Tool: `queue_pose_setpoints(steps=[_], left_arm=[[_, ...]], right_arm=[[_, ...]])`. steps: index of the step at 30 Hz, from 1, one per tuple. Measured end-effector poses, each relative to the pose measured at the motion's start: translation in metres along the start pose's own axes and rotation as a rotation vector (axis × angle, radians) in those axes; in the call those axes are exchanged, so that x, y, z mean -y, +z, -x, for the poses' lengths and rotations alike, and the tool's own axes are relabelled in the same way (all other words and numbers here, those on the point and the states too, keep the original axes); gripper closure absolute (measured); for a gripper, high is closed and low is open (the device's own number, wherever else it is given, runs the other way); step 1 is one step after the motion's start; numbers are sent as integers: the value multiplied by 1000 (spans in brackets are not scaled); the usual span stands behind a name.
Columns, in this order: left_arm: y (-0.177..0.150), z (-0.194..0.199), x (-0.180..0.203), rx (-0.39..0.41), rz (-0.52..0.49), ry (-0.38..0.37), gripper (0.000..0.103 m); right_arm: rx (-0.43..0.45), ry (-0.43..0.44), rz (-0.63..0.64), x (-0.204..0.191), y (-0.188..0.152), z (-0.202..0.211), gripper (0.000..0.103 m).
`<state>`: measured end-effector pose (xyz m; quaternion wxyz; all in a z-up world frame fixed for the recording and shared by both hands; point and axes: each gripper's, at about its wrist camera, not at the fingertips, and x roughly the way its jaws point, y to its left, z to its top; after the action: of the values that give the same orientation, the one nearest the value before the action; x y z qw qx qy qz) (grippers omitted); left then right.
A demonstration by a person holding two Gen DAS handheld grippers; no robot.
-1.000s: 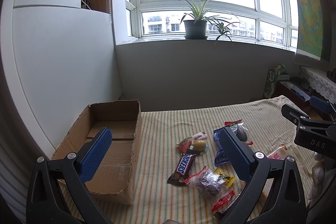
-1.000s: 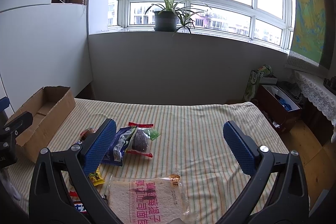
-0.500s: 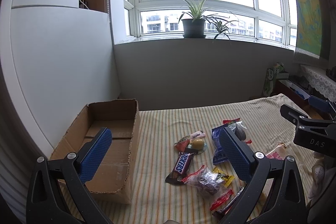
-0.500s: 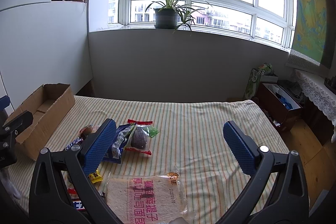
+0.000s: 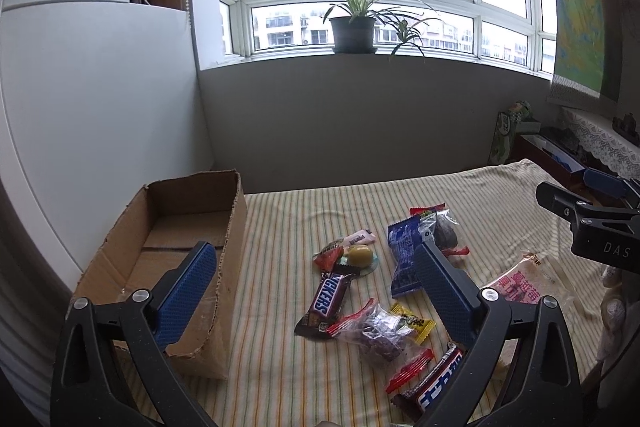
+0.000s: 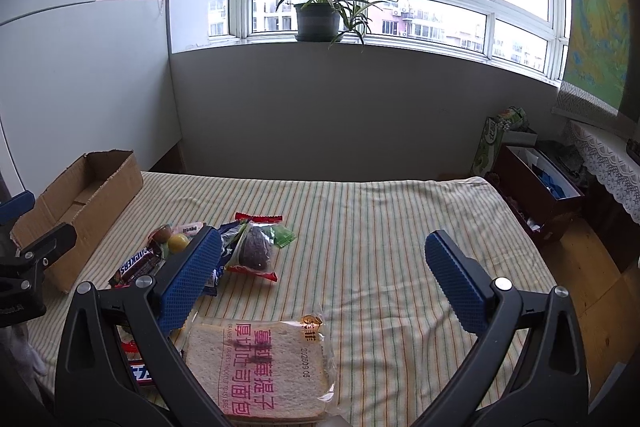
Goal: Organize snacks
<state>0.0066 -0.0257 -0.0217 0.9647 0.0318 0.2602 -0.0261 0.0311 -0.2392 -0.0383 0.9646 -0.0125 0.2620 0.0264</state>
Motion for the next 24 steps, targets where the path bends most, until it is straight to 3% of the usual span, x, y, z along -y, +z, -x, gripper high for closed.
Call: queue_pose_setpoints(steps=[7,16,19,24], left_arm=[[-10,-10,14,-69,-5,-90,10],[-33,-25,40,-242,39,-324,26],[-38,-27,47,-281,57,-382,30],[-44,-24,61,-324,46,-450,36]], right_arm=[[-71,57,-26,15,-10,-10,1],[-231,232,-166,48,-37,-18,19],[-272,293,-202,55,-45,-15,31],[-311,330,-185,53,-55,-12,34]])
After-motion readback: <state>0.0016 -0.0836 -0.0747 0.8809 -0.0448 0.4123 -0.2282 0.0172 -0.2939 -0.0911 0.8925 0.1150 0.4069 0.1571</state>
